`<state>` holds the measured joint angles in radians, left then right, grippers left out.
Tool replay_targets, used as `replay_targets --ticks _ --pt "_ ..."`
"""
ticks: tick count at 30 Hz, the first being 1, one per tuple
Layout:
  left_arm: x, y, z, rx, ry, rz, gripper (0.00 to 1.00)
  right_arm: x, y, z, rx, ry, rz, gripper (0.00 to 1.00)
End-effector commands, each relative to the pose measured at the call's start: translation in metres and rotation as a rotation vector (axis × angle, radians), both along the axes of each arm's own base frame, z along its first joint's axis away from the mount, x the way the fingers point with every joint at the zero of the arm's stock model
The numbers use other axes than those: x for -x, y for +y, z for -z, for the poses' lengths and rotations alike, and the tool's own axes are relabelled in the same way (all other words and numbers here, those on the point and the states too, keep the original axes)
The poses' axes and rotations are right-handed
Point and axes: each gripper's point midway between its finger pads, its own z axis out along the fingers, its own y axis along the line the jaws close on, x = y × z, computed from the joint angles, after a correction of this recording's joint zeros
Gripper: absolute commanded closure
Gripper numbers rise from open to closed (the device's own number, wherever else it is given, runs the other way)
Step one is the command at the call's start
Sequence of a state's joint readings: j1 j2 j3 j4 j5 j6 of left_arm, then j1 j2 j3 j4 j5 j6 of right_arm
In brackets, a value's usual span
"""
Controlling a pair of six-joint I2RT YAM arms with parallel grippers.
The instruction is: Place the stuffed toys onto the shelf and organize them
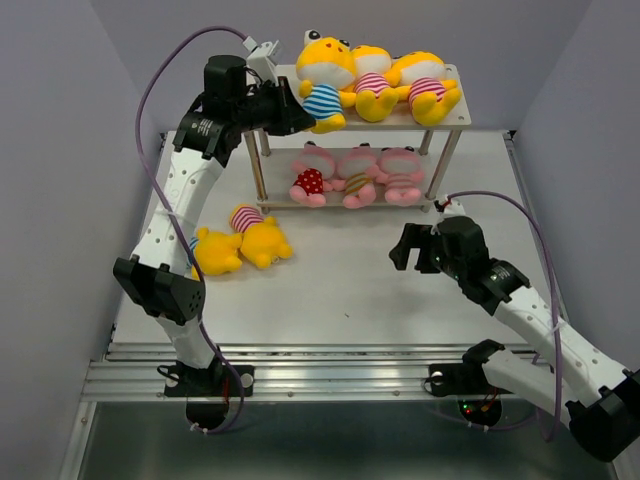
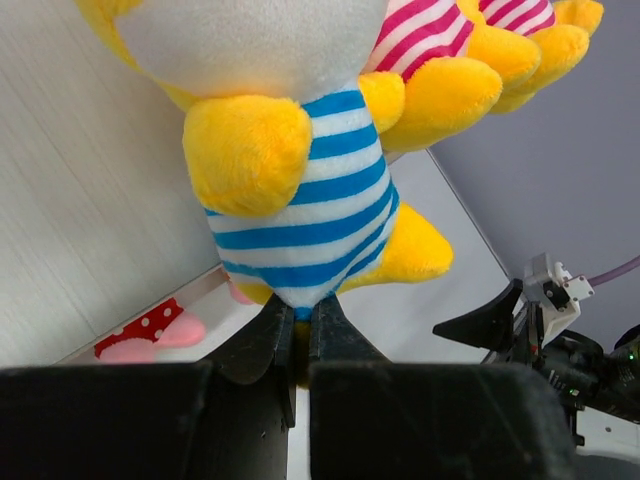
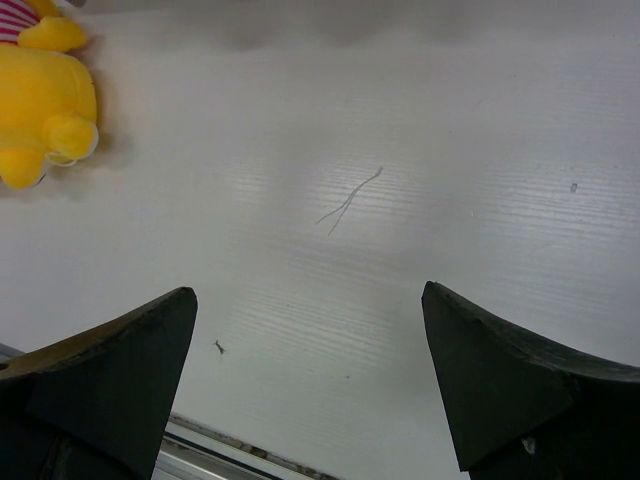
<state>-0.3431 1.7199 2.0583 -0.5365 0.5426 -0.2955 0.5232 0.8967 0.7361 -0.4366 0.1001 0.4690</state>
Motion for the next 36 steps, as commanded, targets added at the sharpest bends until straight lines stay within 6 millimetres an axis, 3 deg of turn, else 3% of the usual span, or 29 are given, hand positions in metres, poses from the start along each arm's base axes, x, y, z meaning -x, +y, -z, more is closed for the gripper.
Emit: replay_targets --ticks 1,7,14,18,23,27,31,36 --pt "0.005 0.001 -0.037 0.052 -0.091 0.063 0.98 -0.003 0.002 -0.013 -0.045 -0.05 0.005 0.0" --pt "-0.004 0.007 -0.033 0.069 -0.054 0.029 0.7 -0.002 0.002 -0.01 -0.046 -0.041 0.005 0.0" --pt "-0.005 0.01 -0.033 0.071 -0.061 0.004 0.53 -0.001 0.001 -0.011 -0.046 -0.045 0.008 0.0" --pt "-0.004 0.012 -0.033 0.074 -0.064 -0.006 0.5 -0.001 0.001 -0.009 -0.046 -0.038 0.008 0.0" --pt "-0.002 0.015 -0.036 0.07 -0.075 -0.022 0.39 0.0 0.002 -0.009 -0.048 -0.034 0.007 0.0" --pt "0.003 0.017 -0.043 0.077 -0.097 -0.026 0.38 0.0 0.002 -0.009 -0.05 -0.033 0.005 0.0" --pt "0.007 0.02 -0.046 0.083 -0.114 -0.035 0.21 0.0 0.002 -0.008 -0.051 -0.029 0.005 0.0" --pt "0.012 0.022 -0.053 0.085 -0.135 -0.042 0.1 0.0 0.003 -0.007 -0.052 -0.025 0.003 0.0"
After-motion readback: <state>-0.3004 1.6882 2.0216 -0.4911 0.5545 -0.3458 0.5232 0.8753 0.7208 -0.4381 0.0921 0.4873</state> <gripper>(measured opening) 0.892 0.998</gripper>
